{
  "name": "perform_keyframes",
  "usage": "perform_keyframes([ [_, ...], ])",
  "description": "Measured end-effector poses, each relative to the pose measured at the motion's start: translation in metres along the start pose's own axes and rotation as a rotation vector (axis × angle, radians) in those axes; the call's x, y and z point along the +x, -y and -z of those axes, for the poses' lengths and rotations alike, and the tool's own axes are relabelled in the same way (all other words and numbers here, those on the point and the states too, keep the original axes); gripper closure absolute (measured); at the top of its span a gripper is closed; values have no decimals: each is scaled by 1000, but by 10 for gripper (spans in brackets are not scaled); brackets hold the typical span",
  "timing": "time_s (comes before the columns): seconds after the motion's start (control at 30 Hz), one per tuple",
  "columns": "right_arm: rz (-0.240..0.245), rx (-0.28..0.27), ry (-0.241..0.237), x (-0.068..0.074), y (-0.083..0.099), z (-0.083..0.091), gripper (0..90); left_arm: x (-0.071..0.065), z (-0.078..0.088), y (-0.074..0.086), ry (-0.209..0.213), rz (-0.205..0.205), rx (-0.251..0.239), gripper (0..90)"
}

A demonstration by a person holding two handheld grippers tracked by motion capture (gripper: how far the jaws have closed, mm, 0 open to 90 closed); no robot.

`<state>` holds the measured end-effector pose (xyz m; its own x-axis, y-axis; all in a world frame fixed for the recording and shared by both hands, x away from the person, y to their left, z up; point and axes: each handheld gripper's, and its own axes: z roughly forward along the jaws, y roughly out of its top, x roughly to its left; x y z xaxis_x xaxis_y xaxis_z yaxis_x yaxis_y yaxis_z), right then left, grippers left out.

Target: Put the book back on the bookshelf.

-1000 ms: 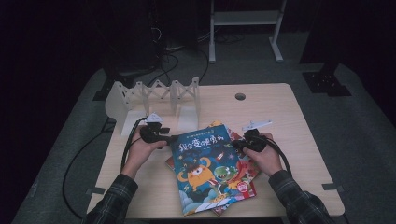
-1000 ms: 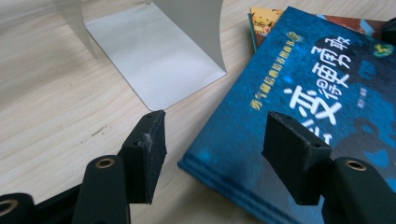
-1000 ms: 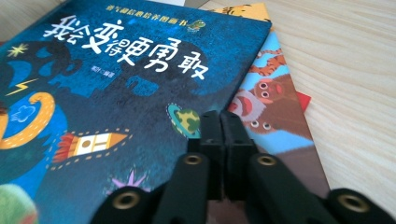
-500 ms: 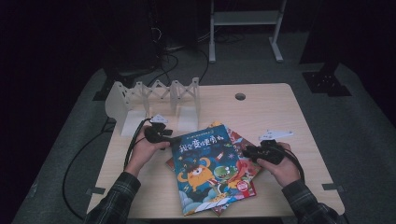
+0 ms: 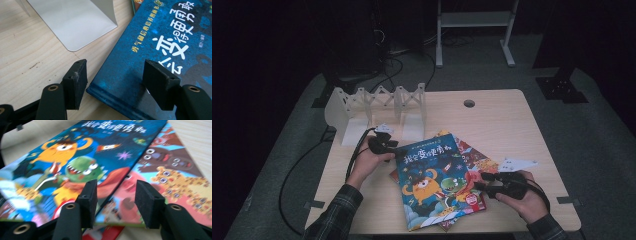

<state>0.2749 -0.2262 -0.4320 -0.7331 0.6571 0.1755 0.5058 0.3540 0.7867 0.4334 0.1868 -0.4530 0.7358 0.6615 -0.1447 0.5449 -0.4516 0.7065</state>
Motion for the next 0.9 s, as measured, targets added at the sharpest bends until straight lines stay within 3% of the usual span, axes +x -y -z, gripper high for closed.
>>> perform_keyframes([
  [0.37,53,10,-34,20,20,18,435,-2,-1,0,10,13,-5,356],
  [0.5,95,34,-30,32,27,19,426,-2,-2,0,20,9,-14,354],
  [0.77,131,61,-26,36,28,17,416,-2,-3,0,36,4,-19,340],
  [0.9,114,67,-32,34,28,16,407,0,-3,1,50,-12,-10,327],
])
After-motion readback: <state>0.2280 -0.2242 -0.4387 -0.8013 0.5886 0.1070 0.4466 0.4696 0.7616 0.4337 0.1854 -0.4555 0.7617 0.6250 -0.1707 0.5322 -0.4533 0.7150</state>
